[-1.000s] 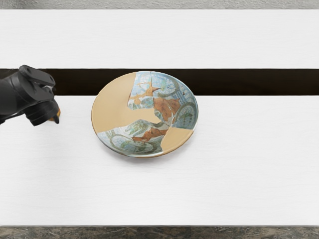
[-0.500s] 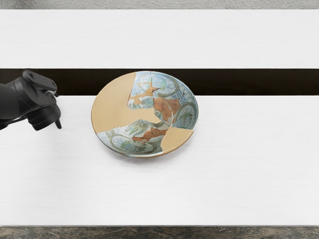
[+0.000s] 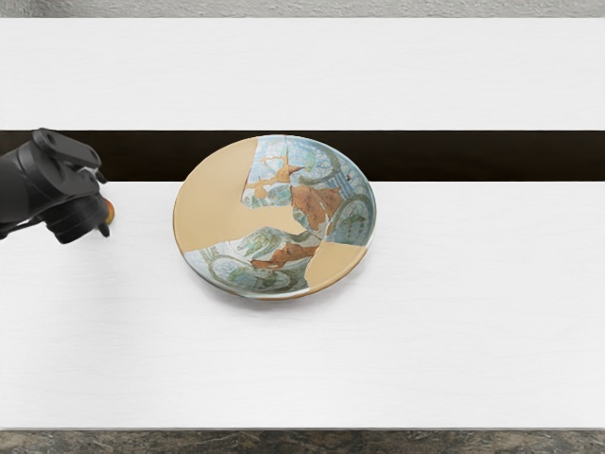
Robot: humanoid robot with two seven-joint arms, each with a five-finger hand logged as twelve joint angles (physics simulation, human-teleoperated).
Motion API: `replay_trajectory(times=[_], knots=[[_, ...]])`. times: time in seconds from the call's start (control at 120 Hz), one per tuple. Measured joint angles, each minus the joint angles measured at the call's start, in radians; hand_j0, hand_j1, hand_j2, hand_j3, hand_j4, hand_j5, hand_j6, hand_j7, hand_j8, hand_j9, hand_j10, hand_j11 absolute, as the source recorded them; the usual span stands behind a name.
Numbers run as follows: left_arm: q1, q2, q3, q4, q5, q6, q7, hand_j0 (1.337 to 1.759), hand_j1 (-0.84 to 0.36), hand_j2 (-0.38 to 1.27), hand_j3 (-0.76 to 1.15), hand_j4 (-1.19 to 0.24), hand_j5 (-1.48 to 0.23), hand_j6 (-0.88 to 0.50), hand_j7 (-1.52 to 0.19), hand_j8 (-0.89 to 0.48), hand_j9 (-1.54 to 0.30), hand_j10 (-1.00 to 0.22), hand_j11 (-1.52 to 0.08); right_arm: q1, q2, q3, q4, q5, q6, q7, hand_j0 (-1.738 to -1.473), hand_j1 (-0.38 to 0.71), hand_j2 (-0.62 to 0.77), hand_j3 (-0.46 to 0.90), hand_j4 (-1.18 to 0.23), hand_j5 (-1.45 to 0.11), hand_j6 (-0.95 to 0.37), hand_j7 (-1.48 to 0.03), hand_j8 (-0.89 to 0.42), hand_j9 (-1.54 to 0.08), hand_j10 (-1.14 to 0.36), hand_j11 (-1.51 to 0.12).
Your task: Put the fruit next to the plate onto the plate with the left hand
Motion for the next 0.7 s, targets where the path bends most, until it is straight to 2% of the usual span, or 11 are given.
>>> replay_trajectory(times=[0.7], knots=[[-0.006,0.004,-0.005,-0.017,-0.004,-0.012,0.002,1.658,-0.10,0.08,0.00,-0.37,-0.49,-0.37,-0.49,-0.37,-0.49,-0.37,-0.49,0.000,0.000,0.000,0.000,0.000,0.000,0.000,-1.658,-0.33,0.00,0.00,-0.02,-0.02,-0.02,-0.02,-0.02,-0.02,-0.02,-0.02]])
